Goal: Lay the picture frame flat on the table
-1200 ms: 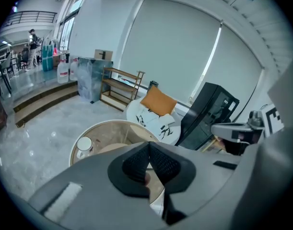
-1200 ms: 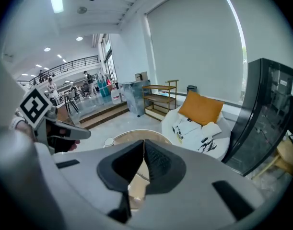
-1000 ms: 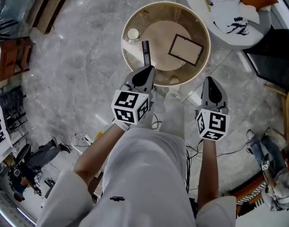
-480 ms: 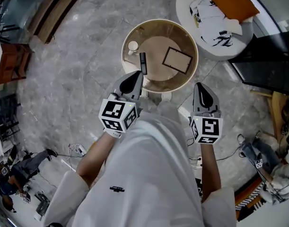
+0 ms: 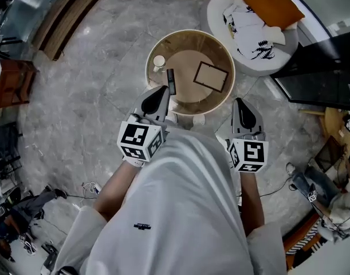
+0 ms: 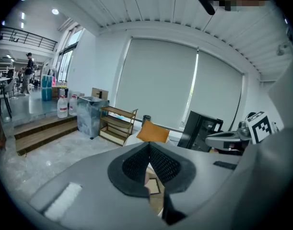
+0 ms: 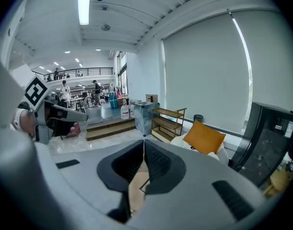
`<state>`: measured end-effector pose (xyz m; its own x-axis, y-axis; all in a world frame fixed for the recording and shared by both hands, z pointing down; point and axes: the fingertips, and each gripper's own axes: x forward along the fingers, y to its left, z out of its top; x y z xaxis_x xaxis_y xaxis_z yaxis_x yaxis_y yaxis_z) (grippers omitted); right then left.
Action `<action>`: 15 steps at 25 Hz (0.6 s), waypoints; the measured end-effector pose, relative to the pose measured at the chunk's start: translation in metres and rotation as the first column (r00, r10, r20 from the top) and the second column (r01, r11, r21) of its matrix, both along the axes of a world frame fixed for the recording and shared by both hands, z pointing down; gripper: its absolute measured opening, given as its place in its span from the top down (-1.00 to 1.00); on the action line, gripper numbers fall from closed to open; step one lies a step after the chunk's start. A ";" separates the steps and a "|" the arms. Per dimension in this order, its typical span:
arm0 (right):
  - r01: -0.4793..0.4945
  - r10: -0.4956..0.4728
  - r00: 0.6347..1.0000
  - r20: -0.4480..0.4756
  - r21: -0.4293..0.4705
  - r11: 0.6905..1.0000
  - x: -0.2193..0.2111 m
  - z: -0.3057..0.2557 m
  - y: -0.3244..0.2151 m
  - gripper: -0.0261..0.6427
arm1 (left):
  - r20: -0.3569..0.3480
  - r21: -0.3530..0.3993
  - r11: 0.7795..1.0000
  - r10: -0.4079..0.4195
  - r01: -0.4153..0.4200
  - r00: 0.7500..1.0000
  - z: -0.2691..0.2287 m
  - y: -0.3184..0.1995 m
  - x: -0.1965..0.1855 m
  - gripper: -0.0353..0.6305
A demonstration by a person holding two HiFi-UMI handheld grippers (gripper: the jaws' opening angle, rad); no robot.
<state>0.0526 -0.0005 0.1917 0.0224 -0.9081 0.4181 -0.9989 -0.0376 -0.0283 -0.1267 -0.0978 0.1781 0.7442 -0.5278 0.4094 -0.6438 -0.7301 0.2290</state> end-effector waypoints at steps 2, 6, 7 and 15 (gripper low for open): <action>-0.001 0.001 1.000 -0.003 0.002 1.000 0.000 -0.001 -0.001 0.90 | 0.002 0.001 1.000 0.007 -0.007 1.000 0.000 0.000 -0.001 0.88; -0.003 0.003 1.000 -0.005 -0.016 1.000 -0.001 0.002 0.004 0.90 | 0.000 -0.008 1.000 0.015 -0.015 1.000 0.001 0.005 -0.001 0.88; 0.001 -0.001 1.000 -0.006 -0.022 1.000 -0.002 0.003 0.005 0.90 | -0.001 -0.008 1.000 0.018 -0.018 1.000 0.001 0.006 0.000 0.88; -0.015 0.015 1.000 -0.002 -0.030 0.999 0.003 0.005 0.007 0.90 | 0.005 0.001 1.000 0.030 -0.030 1.000 -0.004 0.008 0.002 0.88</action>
<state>0.0560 0.0064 0.1965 0.0368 -0.8949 0.4447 -0.9983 -0.0535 -0.0250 -0.1244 -0.0895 0.1743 0.7575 -0.5059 0.4128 -0.6229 -0.7493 0.2249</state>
